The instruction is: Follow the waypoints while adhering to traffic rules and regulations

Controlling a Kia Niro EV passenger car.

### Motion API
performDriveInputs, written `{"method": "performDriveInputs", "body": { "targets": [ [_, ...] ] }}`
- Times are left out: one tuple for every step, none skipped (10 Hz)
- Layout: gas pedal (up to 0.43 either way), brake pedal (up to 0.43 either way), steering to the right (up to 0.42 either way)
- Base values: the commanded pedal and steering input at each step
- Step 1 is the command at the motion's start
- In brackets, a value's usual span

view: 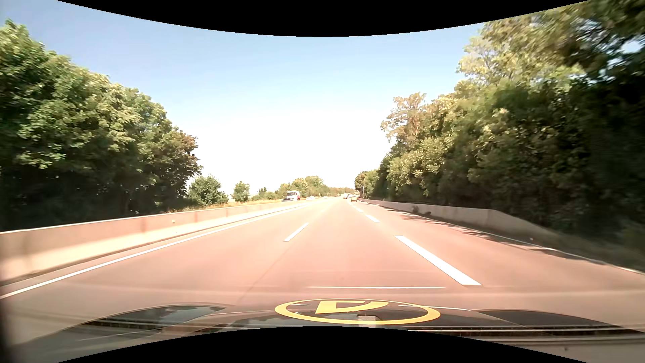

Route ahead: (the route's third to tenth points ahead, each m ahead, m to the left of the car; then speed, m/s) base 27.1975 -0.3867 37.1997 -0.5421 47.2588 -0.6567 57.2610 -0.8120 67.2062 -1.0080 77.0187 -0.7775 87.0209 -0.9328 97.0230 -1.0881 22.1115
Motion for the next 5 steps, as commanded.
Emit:
{"method": "performDriveInputs", "body": {
  "targets": [
    [0.197,0.0,-0.001],
    [0.197,0.0,-0.002],
    [0.209,0.0,-0.001],
    [0.209,0.0,-0.001],
    [0.209,0.0,-0.001]
  ]
}}
